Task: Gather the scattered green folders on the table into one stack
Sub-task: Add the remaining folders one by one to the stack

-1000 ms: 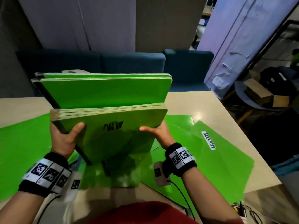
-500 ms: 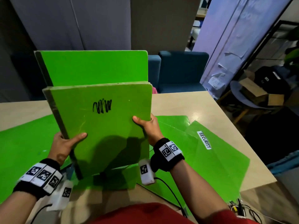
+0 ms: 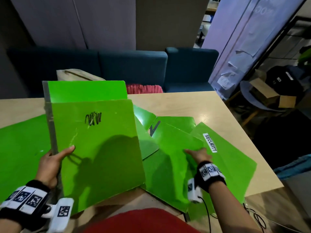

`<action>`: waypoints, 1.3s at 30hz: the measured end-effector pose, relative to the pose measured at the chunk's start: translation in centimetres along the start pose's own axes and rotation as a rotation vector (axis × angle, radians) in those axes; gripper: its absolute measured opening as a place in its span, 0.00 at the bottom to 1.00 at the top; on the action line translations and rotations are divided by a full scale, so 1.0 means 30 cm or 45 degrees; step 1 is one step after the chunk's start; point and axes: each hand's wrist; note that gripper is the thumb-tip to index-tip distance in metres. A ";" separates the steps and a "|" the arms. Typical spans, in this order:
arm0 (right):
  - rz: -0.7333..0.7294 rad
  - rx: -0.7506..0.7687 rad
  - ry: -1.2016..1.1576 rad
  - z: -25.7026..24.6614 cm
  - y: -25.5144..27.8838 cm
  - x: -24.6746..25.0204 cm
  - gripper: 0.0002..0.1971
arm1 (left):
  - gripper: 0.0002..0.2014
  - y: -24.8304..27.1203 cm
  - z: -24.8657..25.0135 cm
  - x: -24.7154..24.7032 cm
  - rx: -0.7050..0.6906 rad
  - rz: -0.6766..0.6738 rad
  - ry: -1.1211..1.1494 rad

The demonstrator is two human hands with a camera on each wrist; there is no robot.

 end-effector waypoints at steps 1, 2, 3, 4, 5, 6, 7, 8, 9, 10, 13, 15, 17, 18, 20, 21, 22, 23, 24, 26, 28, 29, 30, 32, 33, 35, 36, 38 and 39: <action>0.081 -0.101 -0.083 0.046 -0.009 0.008 0.51 | 0.06 -0.005 -0.006 0.013 0.027 0.021 0.021; 0.126 -0.146 -0.155 0.081 -0.012 0.005 0.51 | 0.04 -0.004 -0.007 0.022 0.040 0.035 0.039; 0.145 -0.162 -0.208 0.097 -0.006 -0.007 0.50 | 0.05 -0.007 -0.006 0.028 0.043 0.049 0.044; 0.152 -0.157 -0.250 0.103 -0.004 -0.033 0.49 | 0.08 -0.012 -0.008 0.033 0.041 0.064 0.051; 0.155 -0.156 -0.285 0.099 0.004 -0.060 0.49 | 0.14 -0.018 -0.006 0.036 0.047 0.086 0.051; 0.143 -0.159 -0.335 0.092 0.008 -0.088 0.48 | 0.19 -0.018 0.001 0.036 0.059 0.092 0.068; 0.129 -0.155 -0.395 0.081 0.012 -0.111 0.48 | 0.24 -0.025 0.003 0.044 0.071 0.101 0.073; 0.108 -0.142 -0.448 0.068 0.014 -0.120 0.46 | 0.26 -0.029 0.005 0.047 0.079 0.097 0.078; 0.087 -0.135 -0.467 0.064 0.006 -0.128 0.42 | 0.27 -0.030 0.006 0.049 0.089 0.084 0.067; 0.071 -0.125 -0.458 0.063 -0.005 -0.126 0.37 | 0.26 -0.031 0.006 0.048 0.102 0.070 0.067; 0.096 -0.069 -0.353 0.083 -0.056 -0.070 0.28 | 0.12 -0.022 0.018 0.033 0.086 0.038 0.025; 0.156 -0.034 -0.239 0.115 -0.116 0.000 0.28 | 0.07 -0.008 0.027 0.015 0.072 0.025 0.014; 0.186 -0.067 -0.051 0.162 -0.201 0.071 0.33 | 0.06 0.017 0.047 -0.003 0.023 0.034 -0.028; 0.218 -0.111 0.074 0.194 -0.245 0.110 0.37 | 0.07 0.033 0.058 -0.015 0.010 0.035 -0.036; 0.243 -0.220 0.285 0.267 -0.324 0.163 0.43 | 0.08 0.055 0.071 -0.027 -0.005 0.023 -0.062; 0.241 -0.236 0.348 0.290 -0.326 0.194 0.43 | 0.07 0.061 0.074 -0.032 -0.005 0.014 -0.077; 0.229 -0.256 0.401 0.324 -0.352 0.212 0.43 | 0.07 0.059 0.074 -0.027 0.008 0.005 -0.070; 0.227 -0.273 0.433 0.356 -0.368 0.231 0.42 | 0.06 0.056 0.075 -0.021 0.016 -0.013 -0.064; 0.235 -0.266 0.446 0.393 -0.407 0.238 0.41 | 0.05 0.050 0.070 -0.013 0.029 -0.037 -0.061; 0.268 -0.214 0.486 0.427 -0.426 0.238 0.37 | 0.03 0.041 0.062 -0.004 0.052 -0.048 -0.060; 0.242 -0.119 0.504 0.416 -0.374 0.244 0.29 | 0.06 0.024 0.047 0.006 0.081 -0.076 -0.043; 0.224 -0.098 0.526 0.411 -0.353 0.246 0.28 | 0.11 0.019 0.039 0.007 0.070 -0.074 -0.047; 0.183 -0.078 0.511 0.394 -0.320 0.249 0.28 | 0.14 0.017 0.033 0.009 0.067 -0.072 -0.052; 0.090 -0.047 0.500 0.372 -0.276 0.251 0.25 | 0.09 0.011 0.020 -0.001 0.087 -0.071 -0.050; 0.087 -0.039 0.452 0.357 -0.252 0.246 0.23 | 0.04 0.013 0.016 -0.005 0.083 -0.081 -0.051; 0.081 -0.022 0.426 0.336 -0.217 0.234 0.33 | 0.03 0.016 0.008 -0.013 0.093 -0.084 -0.021; 0.057 -0.008 0.437 0.324 -0.205 0.222 0.38 | 0.04 0.019 0.008 -0.017 0.104 -0.078 -0.019; 0.001 0.005 0.371 0.300 -0.177 0.205 0.43 | 0.09 0.025 0.010 -0.023 0.118 -0.061 -0.036; -0.030 0.002 0.289 0.293 -0.164 0.201 0.45 | 0.13 0.030 0.010 -0.026 0.122 -0.064 -0.032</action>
Point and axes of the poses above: each hand's wrist, its own y-axis away from the middle knuckle, its own x-axis out of the back of the hand, z = x × y, and after that the axes turned 4 degrees about z, right-handed
